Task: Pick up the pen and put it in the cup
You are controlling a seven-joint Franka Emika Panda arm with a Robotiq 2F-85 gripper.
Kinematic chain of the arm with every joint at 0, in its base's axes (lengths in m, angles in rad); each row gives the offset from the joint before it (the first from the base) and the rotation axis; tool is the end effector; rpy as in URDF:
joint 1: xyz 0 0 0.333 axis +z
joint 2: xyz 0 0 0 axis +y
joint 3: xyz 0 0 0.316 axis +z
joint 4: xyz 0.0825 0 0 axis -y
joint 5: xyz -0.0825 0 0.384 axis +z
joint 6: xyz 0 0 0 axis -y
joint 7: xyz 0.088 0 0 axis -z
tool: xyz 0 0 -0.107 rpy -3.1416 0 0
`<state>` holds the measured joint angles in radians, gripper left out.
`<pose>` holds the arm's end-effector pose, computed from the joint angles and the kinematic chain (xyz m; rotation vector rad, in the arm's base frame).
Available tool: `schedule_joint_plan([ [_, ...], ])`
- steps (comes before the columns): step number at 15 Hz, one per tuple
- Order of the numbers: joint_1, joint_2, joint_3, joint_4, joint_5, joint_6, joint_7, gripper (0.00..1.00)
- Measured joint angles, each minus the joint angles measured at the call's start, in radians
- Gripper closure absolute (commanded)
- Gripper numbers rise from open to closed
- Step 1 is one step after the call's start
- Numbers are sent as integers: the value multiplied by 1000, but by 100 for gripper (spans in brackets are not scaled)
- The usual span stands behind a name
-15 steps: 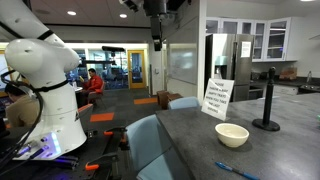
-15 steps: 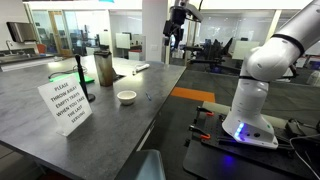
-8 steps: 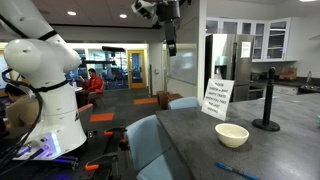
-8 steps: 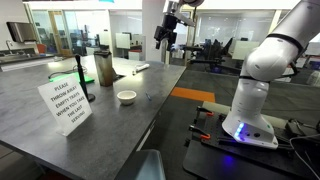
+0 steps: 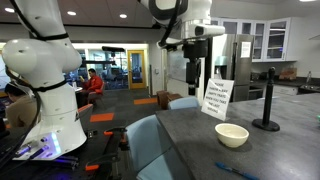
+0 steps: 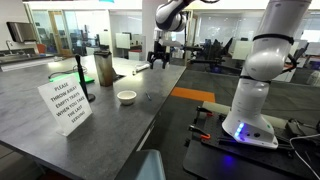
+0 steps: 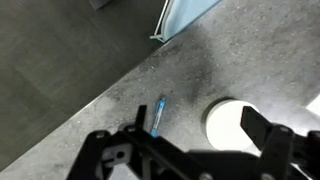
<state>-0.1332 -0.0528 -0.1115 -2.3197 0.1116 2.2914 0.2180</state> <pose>0.4895 -0.1198 0.3651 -2.9425 0.8069 -0.0384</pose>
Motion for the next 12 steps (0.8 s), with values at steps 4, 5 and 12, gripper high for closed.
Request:
schedule_joint_plan([
  [4, -14, 172, -21, 76, 15, 35, 3, 0],
  [5, -15, 212, -21, 98, 22, 39, 3, 0],
  [12, -15, 453, -18, 258, 62, 41, 2, 0],
])
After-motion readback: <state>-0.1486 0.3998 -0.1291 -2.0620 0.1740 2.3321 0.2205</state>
